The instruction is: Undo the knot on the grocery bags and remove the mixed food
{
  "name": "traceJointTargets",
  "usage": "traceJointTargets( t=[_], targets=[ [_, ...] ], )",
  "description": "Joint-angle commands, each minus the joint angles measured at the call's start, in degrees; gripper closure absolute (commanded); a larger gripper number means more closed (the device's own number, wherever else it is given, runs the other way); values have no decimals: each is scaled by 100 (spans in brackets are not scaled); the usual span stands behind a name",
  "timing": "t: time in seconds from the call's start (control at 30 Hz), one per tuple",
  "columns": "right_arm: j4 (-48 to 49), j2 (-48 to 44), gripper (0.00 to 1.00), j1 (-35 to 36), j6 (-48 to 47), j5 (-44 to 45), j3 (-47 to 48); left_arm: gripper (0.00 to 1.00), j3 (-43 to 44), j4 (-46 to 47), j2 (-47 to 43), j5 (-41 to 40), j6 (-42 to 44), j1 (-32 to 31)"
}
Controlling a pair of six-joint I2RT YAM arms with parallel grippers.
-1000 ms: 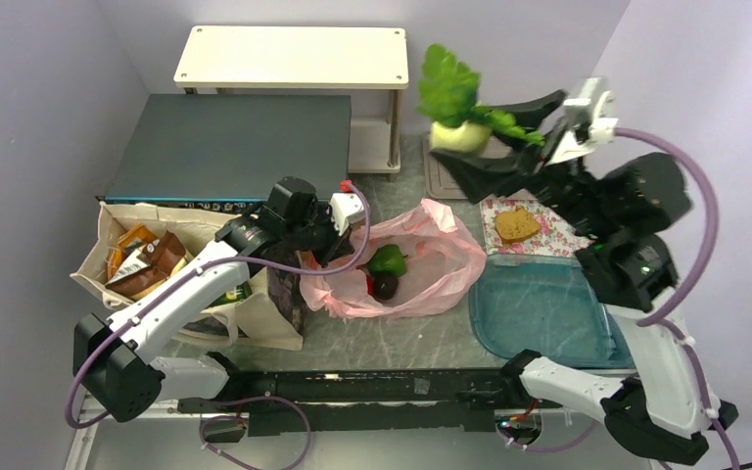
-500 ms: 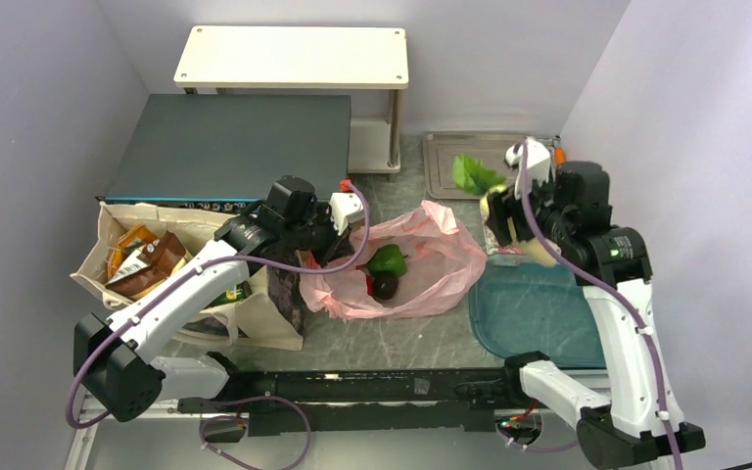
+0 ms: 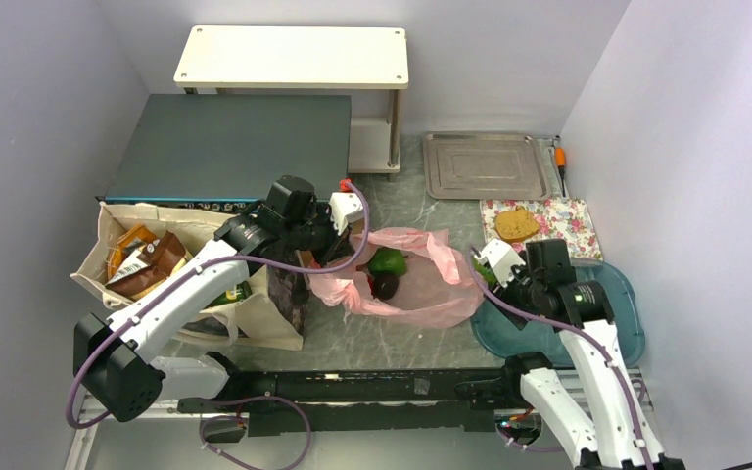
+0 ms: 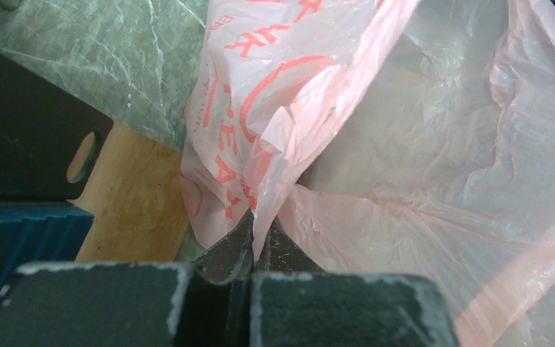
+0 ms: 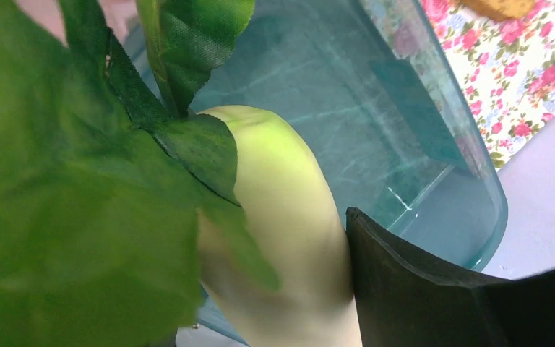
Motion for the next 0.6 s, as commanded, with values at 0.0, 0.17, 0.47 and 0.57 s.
traceJointTargets(
  t=[0.0, 0.17, 0.47, 0.57],
  targets=[
    [533, 345, 100, -242, -885, 224, -142, 100, 304, 251, -18, -94, -157, 134],
    [1068, 723, 99, -1367, -1719, -428, -346, 100, 336, 159, -26, -129, -159, 133],
    [1730, 1286, 63, -2489, -3417, -1234, -509, 100, 365, 173, -4, -110, -146, 134],
    [1720, 1438, 22, -2483, -3696, -1265, -461, 100, 429, 121, 33, -74, -61, 136]
  ],
)
